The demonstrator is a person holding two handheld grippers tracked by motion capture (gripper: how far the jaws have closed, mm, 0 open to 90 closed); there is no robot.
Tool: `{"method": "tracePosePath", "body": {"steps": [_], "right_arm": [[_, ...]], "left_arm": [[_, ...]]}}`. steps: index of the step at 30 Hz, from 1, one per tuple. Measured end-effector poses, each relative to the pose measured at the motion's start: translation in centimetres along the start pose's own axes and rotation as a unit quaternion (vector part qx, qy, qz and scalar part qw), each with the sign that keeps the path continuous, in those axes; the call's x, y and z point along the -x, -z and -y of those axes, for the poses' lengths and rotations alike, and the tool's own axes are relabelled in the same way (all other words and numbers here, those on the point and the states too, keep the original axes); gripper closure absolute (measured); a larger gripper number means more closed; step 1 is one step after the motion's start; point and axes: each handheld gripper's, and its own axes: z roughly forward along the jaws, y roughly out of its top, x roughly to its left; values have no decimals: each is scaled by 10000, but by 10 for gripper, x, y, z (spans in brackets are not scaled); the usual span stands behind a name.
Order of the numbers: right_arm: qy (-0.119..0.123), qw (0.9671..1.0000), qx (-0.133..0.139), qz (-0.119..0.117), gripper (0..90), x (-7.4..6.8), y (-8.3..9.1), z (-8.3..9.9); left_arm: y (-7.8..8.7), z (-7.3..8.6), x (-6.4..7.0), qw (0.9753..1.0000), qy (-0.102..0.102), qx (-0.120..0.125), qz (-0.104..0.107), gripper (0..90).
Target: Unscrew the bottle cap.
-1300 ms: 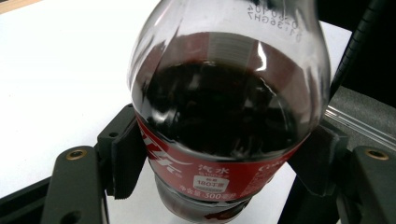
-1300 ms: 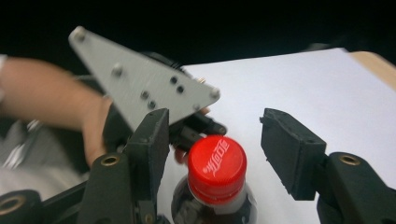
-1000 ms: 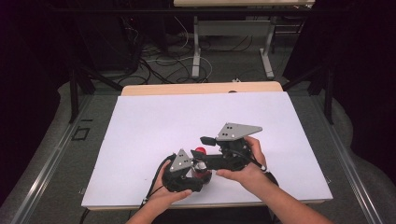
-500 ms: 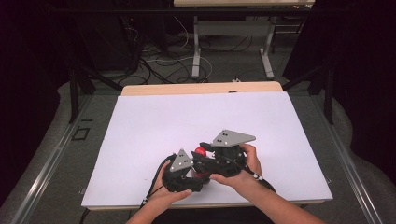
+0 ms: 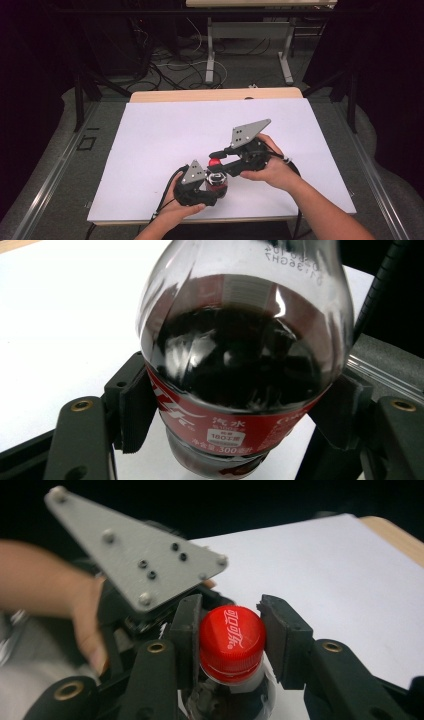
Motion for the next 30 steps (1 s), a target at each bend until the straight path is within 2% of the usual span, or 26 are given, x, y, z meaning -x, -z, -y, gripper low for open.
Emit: {"method": "tracePosePath", "body": {"steps": [2,3,5,6,13,14,15,16,17,22,23,24,25,26,28,29,30], "right_arm": [[221,9992,-40,-322,615,6,1,-1],[221,9992,-40,-322,615,6,1,-1],[326,9978,-10,-583,615,12,1,0],[423,9959,-39,-794,615,17,1,0],[570,9927,39,-1062,614,25,0,1],[383,9943,44,-998,601,25,-1,2],[245,9959,92,-864,522,23,-1,2],[245,9959,92,-864,522,23,-1,2],[169,9971,127,-730,433,22,-1,2],[-222,9987,403,-195,415,6,7,-2],[-315,9984,469,66,416,1,8,-3],[-315,9984,469,66,416,1,8,-3],[-503,9956,545,573,423,-8,8,-3],[-503,9956,545,573,423,-8,8,-3],[-554,9902,526,1170,423,-20,6,-4],[-701,9851,644,1433,424,-30,3,-3],[-701,9851,644,1433,424,-30,3,-3]], "left_arm": [[0,0,1,10000,-38,10,36,294],[0,0,1,10000,-25,-18,78,294],[-1,0,2,10000,-27,17,66,294],[-1,0,2,10000,-36,57,64,294],[-1,1,2,10000,-7,42,62,295],[0,0,1,10000,-27,3,69,295],[0,0,0,10000,-3,3,74,294],[0,1,0,10000,6,26,41,294],[0,0,0,10000,6,18,25,295],[0,0,0,10000,20,35,-44,294],[0,1,0,10000,39,46,-48,294],[0,1,0,10000,39,46,-48,295],[0,0,0,10000,32,42,-60,294],[-1,0,0,9999,30,67,-75,294],[-1,0,-1,9999,29,64,-80,294],[0,1,-1,9999,56,43,-79,294],[-1,0,-1,9999,41,63,-90,294]]}}
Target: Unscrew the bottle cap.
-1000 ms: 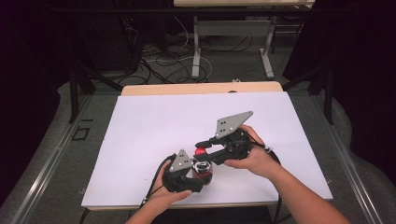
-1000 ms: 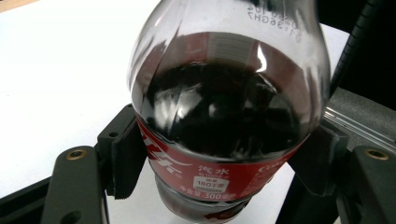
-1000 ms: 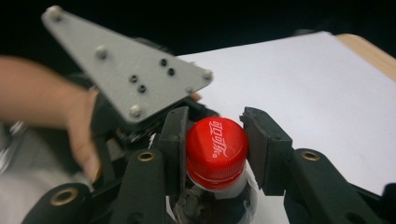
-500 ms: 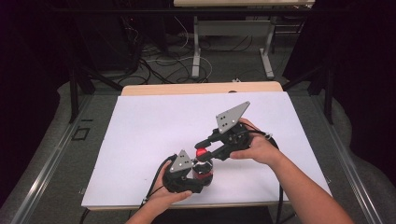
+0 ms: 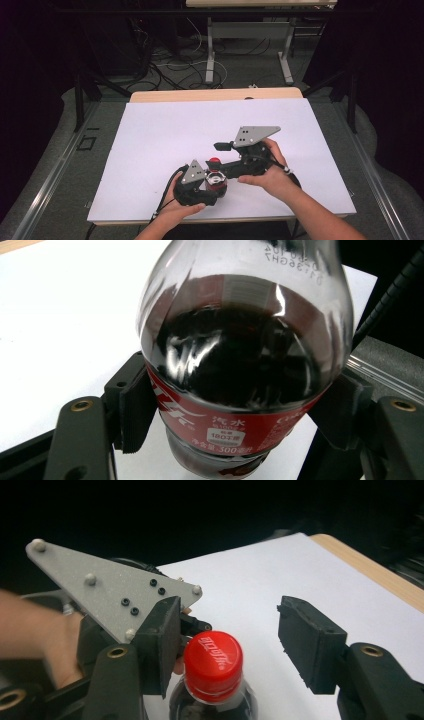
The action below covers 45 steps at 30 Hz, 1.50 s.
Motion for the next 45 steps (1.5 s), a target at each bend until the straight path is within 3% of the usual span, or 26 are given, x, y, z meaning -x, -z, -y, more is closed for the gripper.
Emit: {"method": "tracePosePath", "body": {"steps": [2,3,4,6,9,11,14,21,22,23,26,27,30,31,33,34,35,36,39,40,44,45], "right_arm": [[-30,9991,109,417,439,-13,-2,3],[-184,9981,104,573,463,-18,-2,4],[-184,9981,104,573,463,-18,-2,4],[-447,9942,175,960,524,-28,-2,7],[-538,9920,152,1128,544,-32,-2,9],[-734,9902,67,1182,568,-33,-4,11],[-797,9899,-52,1176,579,-34,-5,13],[-886,9892,-19,1164,610,-31,-7,15],[-784,9918,-2,1009,612,-27,-7,15],[-784,9918,-2,1009,612,-27,-7,15],[-461,9975,-164,514,615,-15,-7,13],[-461,9975,-164,514,615,-15,-7,13],[-278,9992,-278,45,616,-2,-6,10],[-148,9986,-429,-276,617,5,-5,6],[122,9969,-530,-571,618,10,-5,3],[122,9969,-530,-571,618,10,-5,3],[115,9957,-551,-729,617,14,-5,2],[304,9906,-726,-1117,618,23,-7,-2],[450,9808,-843,-1700,618,35,-9,-6],[450,9808,-843,-1700,618,35,-9,-6],[685,9701,-644,-2240,619,50,-11,-8],[685,9701,-644,-2240,619,50,-11,-8]], "left_arm": [[0,0,0,10000,-4,-1,-21,294],[0,0,1,10000,-16,-11,-21,294],[0,0,1,10000,29,0,-12,294],[-1,0,1,10000,26,4,-20,294],[-1,0,1,10000,34,-4,-9,294],[-1,0,2,10000,57,-5,-9,294],[0,0,1,10000,51,-18,-34,294],[0,0,1,10000,77,-29,-17,295],[0,0,1,10000,74,-26,-46,294],[0,0,1,10000,95,-20,-11,294],[0,0,-1,10000,40,-65,-11,295],[0,1,-1,10000,63,-54,-20,295],[0,1,-2,10000,68,-40,13,295],[1,0,-1,10000,21,-52,0,295],[0,0,0,10000,38,-6,43,295],[1,0,0,9999,15,-36,97,295],[1,0,1,10000,-67,-38,29,295],[1,0,1,9999,-67,-71,120,295],[0,-1,2,9999,-98,-44,133,295],[1,-1,3,9998,-61,-50,158,295],[0,0,3,9998,-88,-62,192,295],[0,0,3,9998,-91,-72,183,295]]}}
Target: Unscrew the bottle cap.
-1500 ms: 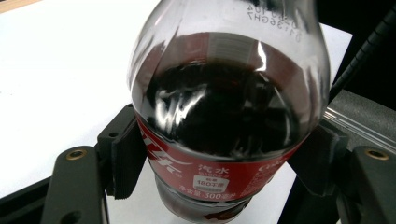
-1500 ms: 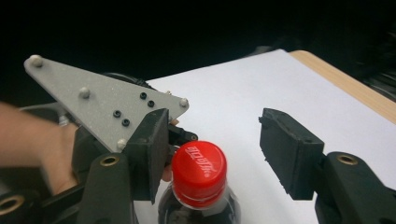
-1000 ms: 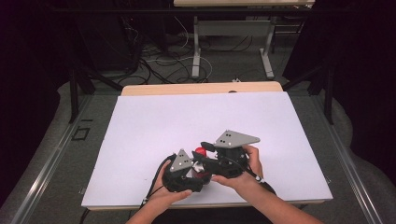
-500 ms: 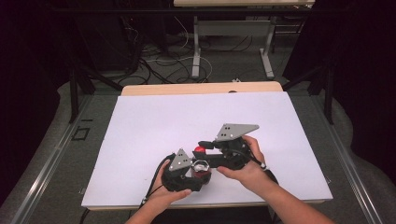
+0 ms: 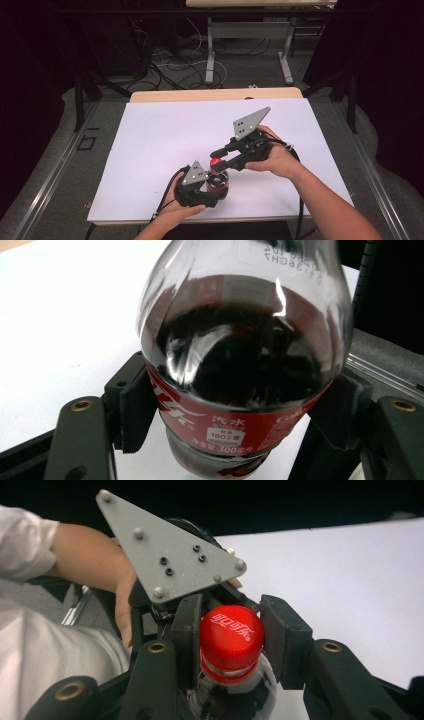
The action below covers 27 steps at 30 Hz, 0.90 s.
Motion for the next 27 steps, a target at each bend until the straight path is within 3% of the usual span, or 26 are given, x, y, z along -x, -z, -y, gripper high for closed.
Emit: {"method": "tracePosePath", "body": {"steps": [3,10,13,15,20,22,27], "right_arm": [[-81,9999,114,32,619,5,2,0],[-91,9998,71,156,618,1,2,0],[-48,9993,84,369,618,-1,3,0],[0,9978,86,650,617,-3,2,0],[-74,9964,-1,847,617,-6,2,1],[-155,9939,108,1083,617,-8,4,3],[-249,9913,161,1280,617,-10,9,7]], "left_arm": [[0,0,0,10000,9,4,-13,295],[0,0,-2,10000,33,19,-51,294],[0,1,-4,10000,61,-2,-73,294],[0,2,-4,9999,96,10,-131,295],[2,1,-9,9997,172,18,-152,295],[3,1,-10,9997,172,24,-153,294],[4,2,-17,9993,269,69,-246,294]]}}
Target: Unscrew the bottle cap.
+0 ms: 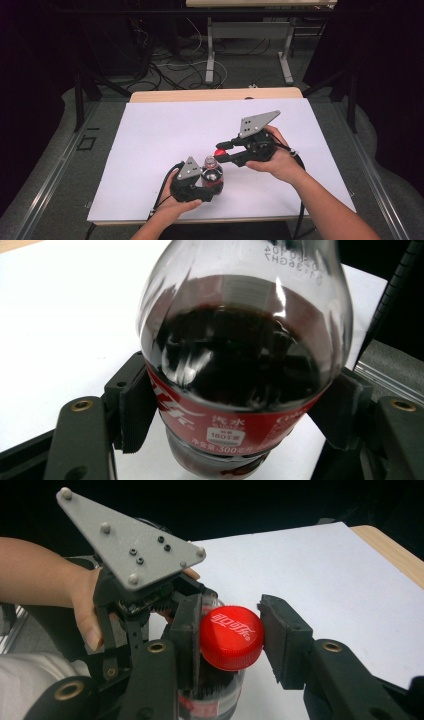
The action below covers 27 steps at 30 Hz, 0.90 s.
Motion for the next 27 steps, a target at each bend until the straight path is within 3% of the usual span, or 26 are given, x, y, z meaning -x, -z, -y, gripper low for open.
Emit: {"method": "tracePosePath", "body": {"steps": [3,14,18,27], "right_arm": [[-95,9997,46,228,617,3,7,7],[-370,9974,107,611,617,4,15,35],[-391,9959,82,817,617,3,14,46],[-677,9919,130,1062,617,5,13,69]], "left_arm": [[1,1,-4,10000,46,5,-55,295],[6,-10,-17,9997,144,77,-204,294],[3,-25,-24,9996,21,65,-292,295],[-11,-67,-44,9987,94,210,-447,295]]}}
